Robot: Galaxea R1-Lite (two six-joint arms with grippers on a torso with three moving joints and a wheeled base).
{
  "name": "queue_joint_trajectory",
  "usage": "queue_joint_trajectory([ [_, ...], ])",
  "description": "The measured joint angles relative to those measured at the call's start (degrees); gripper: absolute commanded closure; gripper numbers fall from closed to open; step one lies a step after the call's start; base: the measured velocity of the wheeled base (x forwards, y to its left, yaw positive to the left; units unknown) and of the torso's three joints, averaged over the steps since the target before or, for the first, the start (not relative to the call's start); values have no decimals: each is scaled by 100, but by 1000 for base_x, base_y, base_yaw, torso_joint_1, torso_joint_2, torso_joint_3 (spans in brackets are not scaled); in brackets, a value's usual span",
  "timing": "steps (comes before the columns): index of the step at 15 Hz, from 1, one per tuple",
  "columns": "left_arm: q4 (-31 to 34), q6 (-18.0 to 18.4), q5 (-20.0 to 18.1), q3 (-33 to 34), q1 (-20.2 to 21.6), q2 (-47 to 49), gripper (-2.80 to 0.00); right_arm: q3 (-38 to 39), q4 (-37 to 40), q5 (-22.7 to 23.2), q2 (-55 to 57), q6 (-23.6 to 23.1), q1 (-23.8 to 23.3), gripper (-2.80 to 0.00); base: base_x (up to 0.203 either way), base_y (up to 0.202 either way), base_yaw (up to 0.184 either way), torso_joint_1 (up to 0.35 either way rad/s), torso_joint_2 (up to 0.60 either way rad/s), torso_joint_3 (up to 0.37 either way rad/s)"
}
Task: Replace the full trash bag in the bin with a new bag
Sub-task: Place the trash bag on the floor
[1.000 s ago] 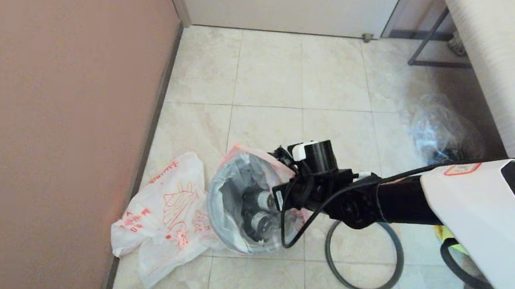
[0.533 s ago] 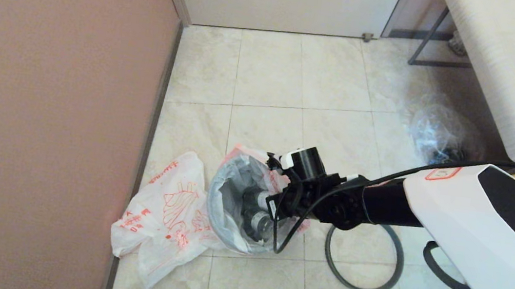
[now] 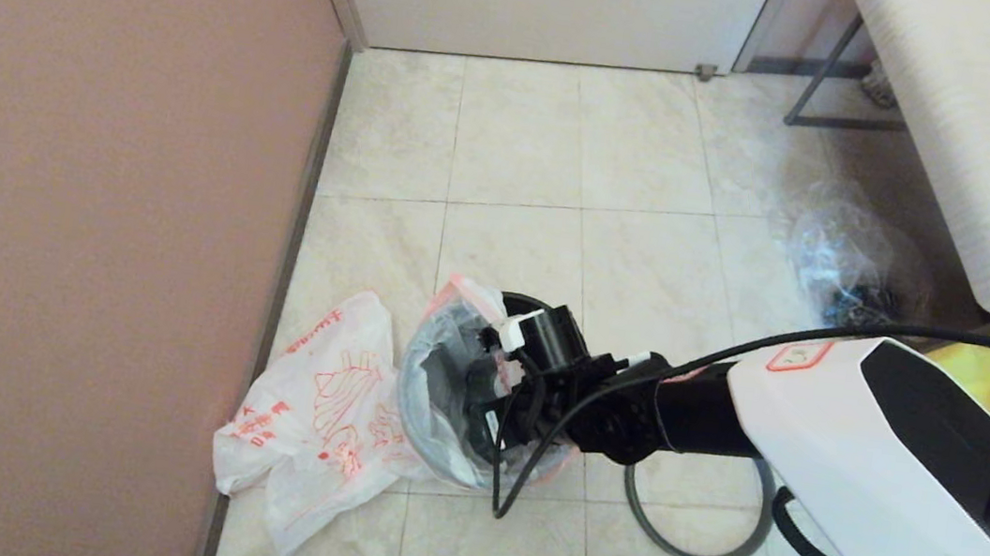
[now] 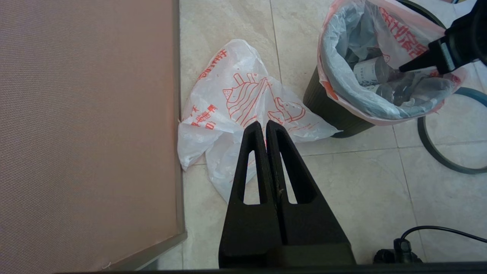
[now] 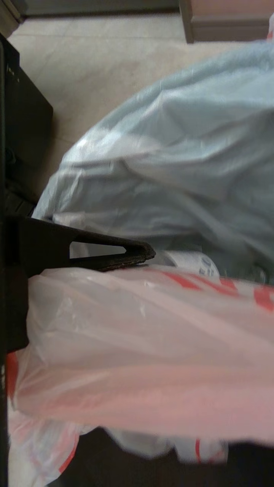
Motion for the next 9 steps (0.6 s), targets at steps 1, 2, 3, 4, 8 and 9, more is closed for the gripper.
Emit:
queue_joint_trajectory([
  [1, 0, 0, -2, 0, 0, 0, 0, -17, 5, 0, 19, 9, 54, 0, 0, 0, 0, 0, 0, 0],
  [2, 0, 0, -5, 0, 0, 0, 0, -19, 13, 0, 33, 43, 114, 0, 0, 0, 0, 0, 0, 0],
  [3, 0, 0, -4, 0, 0, 0, 0, -19, 58, 0, 38, 86, 174, 0, 0, 0, 0, 0, 0, 0],
  [4, 0, 1, -7, 0, 0, 0, 0, -19, 166, 0, 33, 150, 226, 0, 0, 0, 0, 0, 0, 0],
  [8, -1, 0, -5, 0, 0, 0, 0, 20, 414, 0, -126, 414, 367, 0, 0, 0, 0, 0, 0, 0],
  [9, 0, 2, -5, 0, 0, 0, 0, 28, 445, 0, -176, 428, 385, 0, 0, 0, 0, 0, 0, 0],
])
